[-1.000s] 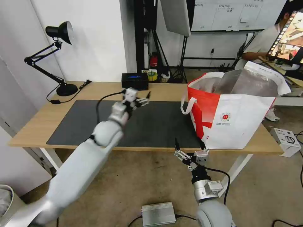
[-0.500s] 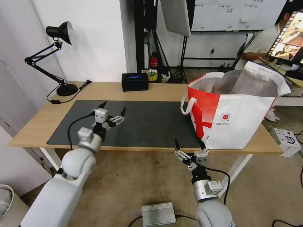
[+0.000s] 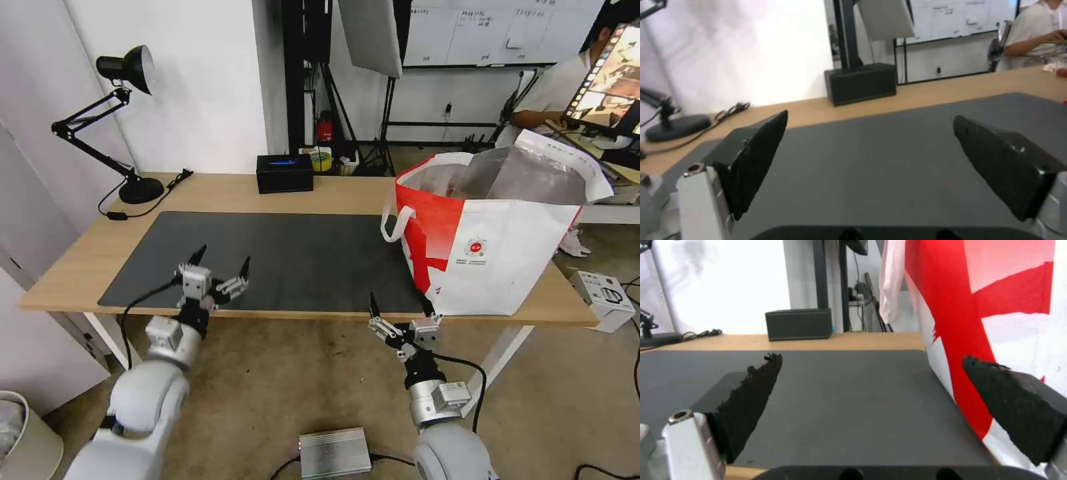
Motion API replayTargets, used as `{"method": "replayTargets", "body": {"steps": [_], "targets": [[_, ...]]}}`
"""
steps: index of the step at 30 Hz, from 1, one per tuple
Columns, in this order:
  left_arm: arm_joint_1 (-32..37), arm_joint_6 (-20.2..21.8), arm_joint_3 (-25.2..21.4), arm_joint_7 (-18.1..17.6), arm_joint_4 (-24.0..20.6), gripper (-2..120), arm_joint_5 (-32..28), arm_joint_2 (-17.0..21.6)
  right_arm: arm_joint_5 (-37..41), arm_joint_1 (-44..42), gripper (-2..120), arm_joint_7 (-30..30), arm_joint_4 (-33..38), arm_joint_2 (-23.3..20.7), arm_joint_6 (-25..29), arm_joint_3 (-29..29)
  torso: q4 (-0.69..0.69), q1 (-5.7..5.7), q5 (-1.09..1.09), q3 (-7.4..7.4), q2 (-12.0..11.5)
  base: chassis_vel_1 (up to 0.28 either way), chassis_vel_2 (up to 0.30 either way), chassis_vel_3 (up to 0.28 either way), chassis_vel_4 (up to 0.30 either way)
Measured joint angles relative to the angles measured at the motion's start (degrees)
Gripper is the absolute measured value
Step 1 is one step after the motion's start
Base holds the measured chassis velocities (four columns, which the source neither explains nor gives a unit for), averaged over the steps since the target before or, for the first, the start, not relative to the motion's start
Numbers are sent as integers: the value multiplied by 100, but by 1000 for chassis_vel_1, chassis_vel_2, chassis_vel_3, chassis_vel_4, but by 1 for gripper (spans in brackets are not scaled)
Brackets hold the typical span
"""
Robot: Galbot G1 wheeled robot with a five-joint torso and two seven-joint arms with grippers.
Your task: Pick up the trash from the table and place it into the takeout bag.
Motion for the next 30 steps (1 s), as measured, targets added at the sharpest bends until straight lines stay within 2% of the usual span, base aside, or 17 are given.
{"method": "replayTargets", "body": {"steps": [3, 13, 30], "targets": [[355, -159, -171, 37, -104, 100, 82, -144, 0, 0, 100, 0, 0, 0, 0, 0, 0, -1, 1, 0, 0, 0, 0, 0, 0], [724, -367, -271, 44, -182, 100, 114, -408, 0, 0, 100, 0, 0, 0, 0, 0, 0, 0, 1, 0, 0, 0, 0, 0, 0], [714, -688, -250, 25, -140, 100, -30, -443, 0, 0, 100, 0, 0, 0, 0, 0, 0, 0, 1, 0, 0, 0, 0, 0, 0]]}}
